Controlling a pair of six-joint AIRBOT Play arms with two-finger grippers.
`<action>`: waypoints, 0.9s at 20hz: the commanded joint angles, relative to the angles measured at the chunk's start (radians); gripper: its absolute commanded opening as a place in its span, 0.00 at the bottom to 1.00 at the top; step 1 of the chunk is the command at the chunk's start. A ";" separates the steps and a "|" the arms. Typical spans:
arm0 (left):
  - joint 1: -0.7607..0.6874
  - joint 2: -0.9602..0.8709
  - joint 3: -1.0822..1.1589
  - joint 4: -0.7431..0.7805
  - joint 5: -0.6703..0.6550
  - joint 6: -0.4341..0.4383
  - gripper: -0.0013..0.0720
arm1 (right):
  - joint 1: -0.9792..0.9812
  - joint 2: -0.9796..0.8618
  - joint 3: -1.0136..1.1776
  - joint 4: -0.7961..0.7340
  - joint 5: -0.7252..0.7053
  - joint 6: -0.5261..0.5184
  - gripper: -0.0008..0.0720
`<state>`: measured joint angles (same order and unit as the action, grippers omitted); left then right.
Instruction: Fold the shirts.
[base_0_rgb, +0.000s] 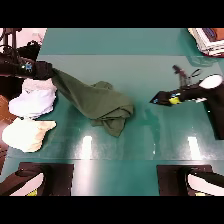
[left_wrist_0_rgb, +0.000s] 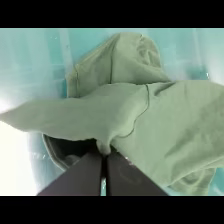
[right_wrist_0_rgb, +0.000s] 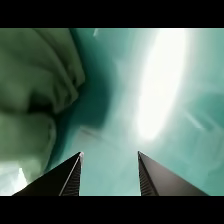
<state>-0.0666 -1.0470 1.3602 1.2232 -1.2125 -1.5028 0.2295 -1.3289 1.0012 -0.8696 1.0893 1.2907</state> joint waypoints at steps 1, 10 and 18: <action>0.002 0.002 -0.004 0.004 -0.022 0.000 0.05 | 0.108 -0.159 0.026 0.066 -0.130 -0.009 0.58; 0.002 0.002 -0.005 0.004 -0.026 0.000 0.05 | 0.282 -0.478 0.359 0.066 0.016 -0.021 0.58; 0.002 0.004 0.053 0.006 -0.030 0.000 0.05 | 0.249 -0.418 0.492 -0.131 0.021 0.022 0.04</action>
<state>-0.0654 -1.0439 1.3766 1.2274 -1.2419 -1.5032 0.5060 -1.7950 1.4452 -0.9020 1.0992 1.2766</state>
